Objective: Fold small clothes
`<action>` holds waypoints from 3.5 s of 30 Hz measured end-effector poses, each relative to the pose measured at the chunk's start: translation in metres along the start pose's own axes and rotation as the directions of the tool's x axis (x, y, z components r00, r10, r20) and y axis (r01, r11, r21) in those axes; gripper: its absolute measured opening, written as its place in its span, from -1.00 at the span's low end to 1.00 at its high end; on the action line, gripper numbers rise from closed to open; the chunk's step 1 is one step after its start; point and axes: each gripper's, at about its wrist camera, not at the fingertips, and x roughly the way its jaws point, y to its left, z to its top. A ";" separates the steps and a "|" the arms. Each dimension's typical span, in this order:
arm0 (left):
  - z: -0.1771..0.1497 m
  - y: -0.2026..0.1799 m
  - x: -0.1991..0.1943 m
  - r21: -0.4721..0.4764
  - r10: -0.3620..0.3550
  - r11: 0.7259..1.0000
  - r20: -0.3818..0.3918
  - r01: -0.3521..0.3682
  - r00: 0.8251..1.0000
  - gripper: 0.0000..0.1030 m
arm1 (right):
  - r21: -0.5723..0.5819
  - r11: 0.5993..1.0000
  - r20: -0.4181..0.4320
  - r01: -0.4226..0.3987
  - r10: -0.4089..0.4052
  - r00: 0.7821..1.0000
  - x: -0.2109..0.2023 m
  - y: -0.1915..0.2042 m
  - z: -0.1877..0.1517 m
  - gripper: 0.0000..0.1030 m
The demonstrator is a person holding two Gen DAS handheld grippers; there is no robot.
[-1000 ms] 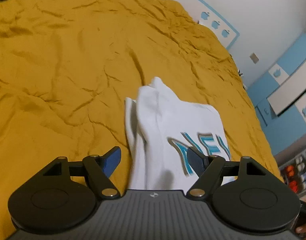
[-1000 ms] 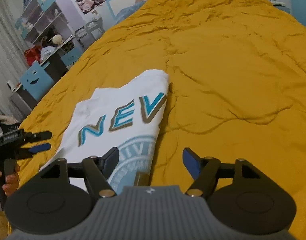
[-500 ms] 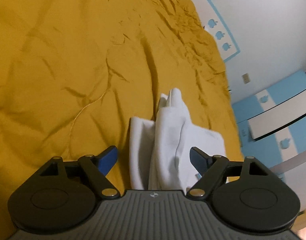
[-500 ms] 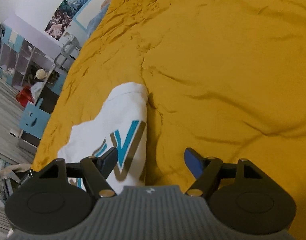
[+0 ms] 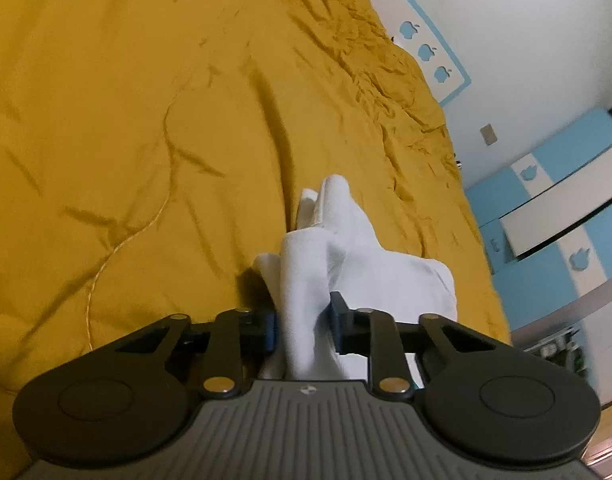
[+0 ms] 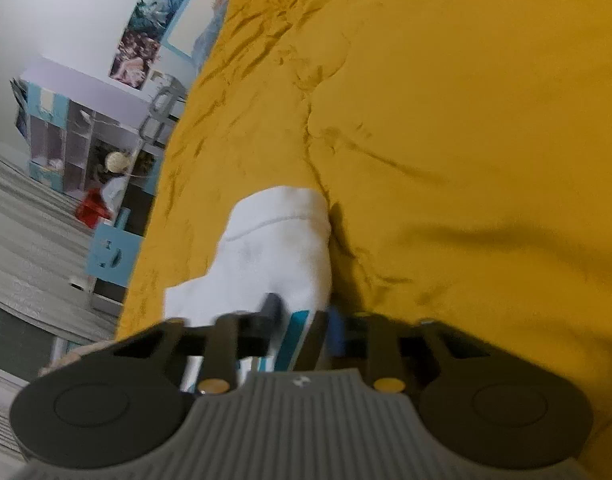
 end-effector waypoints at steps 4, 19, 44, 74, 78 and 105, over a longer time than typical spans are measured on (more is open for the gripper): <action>-0.005 -0.026 -0.018 0.105 0.047 0.993 0.045 -0.051 0.998 -0.59 | -0.142 0.989 0.033 0.049 -0.045 0.998 -0.011 0.027 -0.003 -0.87; -0.048 -0.141 -0.137 0.275 0.004 0.958 0.280 -0.085 0.960 -0.63 | -0.345 0.937 0.196 -0.049 0.123 0.973 -0.147 0.127 -0.037 -0.91; -0.171 -0.249 -0.207 0.419 -0.204 0.904 0.252 0.083 0.946 -0.63 | -0.470 0.883 0.325 0.007 0.166 0.931 -0.445 0.128 -0.141 -0.92; -0.140 -0.096 -0.041 0.162 0.049 0.986 -0.108 -0.031 0.993 -0.46 | -0.169 0.973 0.012 0.159 -0.159 0.987 -0.190 -0.024 -0.052 -0.88; -0.137 -0.089 -0.042 0.130 0.030 0.991 -0.115 -0.015 0.993 -0.31 | -0.134 0.978 0.002 0.157 -0.158 0.987 -0.187 -0.037 -0.054 -0.82; -0.257 -0.222 -0.159 0.627 0.131 0.766 0.066 -0.143 0.989 -0.23 | -0.598 0.723 0.172 0.346 -0.306 0.936 -0.320 0.062 -0.231 -0.38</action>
